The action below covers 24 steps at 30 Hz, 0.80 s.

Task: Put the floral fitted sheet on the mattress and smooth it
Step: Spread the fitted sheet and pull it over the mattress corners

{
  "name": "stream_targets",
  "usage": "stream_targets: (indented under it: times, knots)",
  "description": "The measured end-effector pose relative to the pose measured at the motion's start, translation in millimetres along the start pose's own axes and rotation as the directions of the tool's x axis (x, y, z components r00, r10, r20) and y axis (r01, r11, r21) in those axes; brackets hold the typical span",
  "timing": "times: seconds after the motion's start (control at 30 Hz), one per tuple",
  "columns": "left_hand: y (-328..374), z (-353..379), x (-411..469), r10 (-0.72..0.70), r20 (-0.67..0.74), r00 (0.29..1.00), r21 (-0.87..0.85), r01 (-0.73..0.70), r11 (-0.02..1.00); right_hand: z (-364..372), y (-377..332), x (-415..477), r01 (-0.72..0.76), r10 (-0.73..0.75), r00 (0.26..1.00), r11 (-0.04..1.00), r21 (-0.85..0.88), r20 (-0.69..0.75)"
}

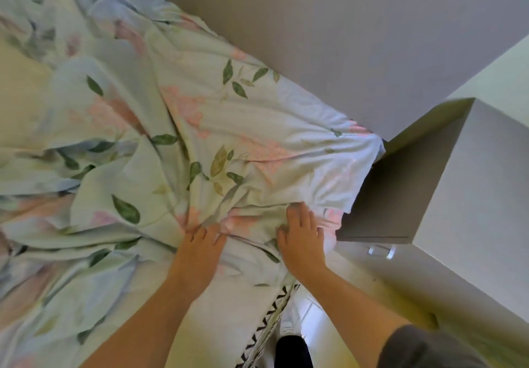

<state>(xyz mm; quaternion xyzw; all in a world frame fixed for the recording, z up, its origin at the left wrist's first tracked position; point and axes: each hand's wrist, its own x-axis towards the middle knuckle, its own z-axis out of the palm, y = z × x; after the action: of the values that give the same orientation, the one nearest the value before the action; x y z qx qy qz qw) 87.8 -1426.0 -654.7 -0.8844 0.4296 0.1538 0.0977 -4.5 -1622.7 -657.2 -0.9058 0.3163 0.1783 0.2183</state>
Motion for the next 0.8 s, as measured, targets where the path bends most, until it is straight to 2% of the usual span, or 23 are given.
stream_targets:
  times: [0.03, 0.1, 0.13, 0.17, 0.23, 0.27, 0.33, 0.4, 0.43, 0.47, 0.5, 0.57, 0.63, 0.67, 0.7, 0.73, 0.8]
  knots:
    - [-1, 1, -1, -0.013, -0.007, 1.000, 0.008, 0.013, 1.000, 0, -9, -5, 0.108, -0.111, 0.992, 0.993, -0.057, -0.052]
    - [-4, 10, -12, -0.023, -0.037, 0.999, 0.023, 0.024, 0.999, 11, -26, -16, 0.377, -0.410, 0.903, 0.900, -0.218, -0.130]
    - [-6, 16, -15, -0.024, -0.048, 0.999, 0.039, 0.026, 0.999, 16, -31, -22, 0.471, -0.509, 0.857, 0.837, -0.278, -0.082]
    - [-12, 20, -16, -0.053, -0.054, 0.997, 0.054, 0.056, 0.997, 22, -33, -23, 0.518, -0.539, 0.842, 0.803, -0.294, 0.010]
    - [-24, 24, -16, -0.155, -0.067, 0.986, 0.076, 0.160, 0.984, 37, -31, -20, 0.495, -0.465, 0.868, 0.795, -0.351, 0.173]
    - [-30, 23, -14, -0.177, -0.112, 0.978, 0.074, 0.185, 0.980, 41, -28, -16, 0.460, -0.416, 0.888, 0.787, -0.411, 0.197]
    - [-35, 21, -13, -0.123, -0.226, 0.966, 0.047, 0.137, 0.989, 48, -28, -11, 0.397, -0.381, 0.916, 0.826, -0.399, 0.123]
    - [-34, 15, -17, -0.034, -0.265, 0.964, 0.010, 0.038, 0.999, 44, -30, -13, 0.288, -0.289, 0.957, 0.957, -0.029, -0.028]
    - [-33, 11, -21, -0.015, -0.242, 0.970, -0.012, 0.013, 1.000, 40, -30, -16, 0.209, -0.207, 0.978, 0.966, 0.150, -0.029]
    - [-30, 12, -25, 0.014, -0.218, 0.976, -0.012, -0.017, 1.000, 37, -26, -18, 0.151, -0.157, 0.988, 0.956, 0.252, 0.002]
    - [-26, 10, -34, 0.060, -0.172, 0.983, -0.003, -0.061, 0.998, 31, -23, -23, 0.158, -0.173, 0.984, 0.961, 0.225, 0.051]
    - [-9, 3, -54, 0.227, -0.076, 0.971, 0.003, -0.227, 0.974, 18, -12, -35, 0.302, -0.263, 0.910, 0.950, -0.078, 0.321]
    - [16, 4, -79, 0.416, 0.078, 0.906, 0.006, -0.418, 0.909, 11, -2, -50, 0.431, -0.176, 0.765, 0.855, -0.289, 0.619]
    - [24, 10, -87, 0.481, 0.117, 0.869, -0.070, -0.476, 0.876, 10, 4, -53, 0.429, -0.098, 0.725, 0.839, -0.336, 0.681]
    - [28, 17, -92, 0.480, 0.131, 0.867, -0.107, -0.469, 0.877, 10, 7, -53, 0.416, -0.052, 0.728, 0.827, -0.379, 0.684]
    - [24, 20, -94, 0.452, 0.077, 0.889, -0.092, -0.445, 0.891, 8, 7, -51, 0.410, -0.048, 0.752, 0.814, -0.410, 0.657]
    - [4, 18, -94, 0.277, -0.078, 0.958, -0.020, -0.279, 0.960, 9, 2, -43, 0.407, -0.128, 0.814, 0.821, -0.400, 0.566]
